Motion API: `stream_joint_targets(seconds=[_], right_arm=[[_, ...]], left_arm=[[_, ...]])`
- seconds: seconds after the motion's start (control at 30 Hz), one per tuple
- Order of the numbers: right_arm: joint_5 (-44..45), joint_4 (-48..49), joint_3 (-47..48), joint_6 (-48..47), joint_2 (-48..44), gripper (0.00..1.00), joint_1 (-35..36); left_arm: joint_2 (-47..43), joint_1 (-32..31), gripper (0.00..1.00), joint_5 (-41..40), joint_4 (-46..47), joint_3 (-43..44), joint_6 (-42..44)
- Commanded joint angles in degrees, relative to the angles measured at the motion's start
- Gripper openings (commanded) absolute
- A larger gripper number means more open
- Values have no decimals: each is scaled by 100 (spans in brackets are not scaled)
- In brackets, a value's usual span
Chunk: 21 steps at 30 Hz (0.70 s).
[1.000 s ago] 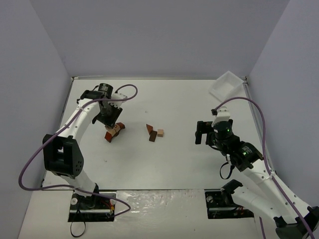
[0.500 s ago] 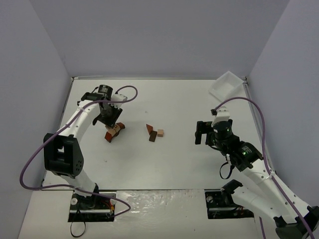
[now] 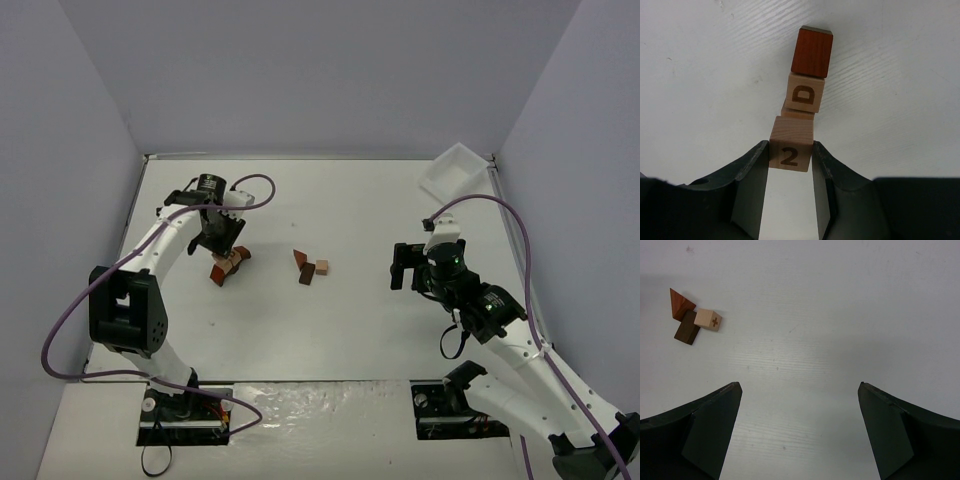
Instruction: Build the wood block tower
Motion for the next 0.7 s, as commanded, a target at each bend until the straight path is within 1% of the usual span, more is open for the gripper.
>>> stream_joint_targets(seconds=[0.0,0.4,0.67], right_arm=[[17,339,178,-38,37,100,-30],[13,337,182,-33,76,100,-30],[-1,351,196,-43,107,100,-30]], left_arm=[[-169,62,0,-3,205,-2,-12],[-142,70,0,67,203,-68,6],[6,71,0,259,199,294,-103]])
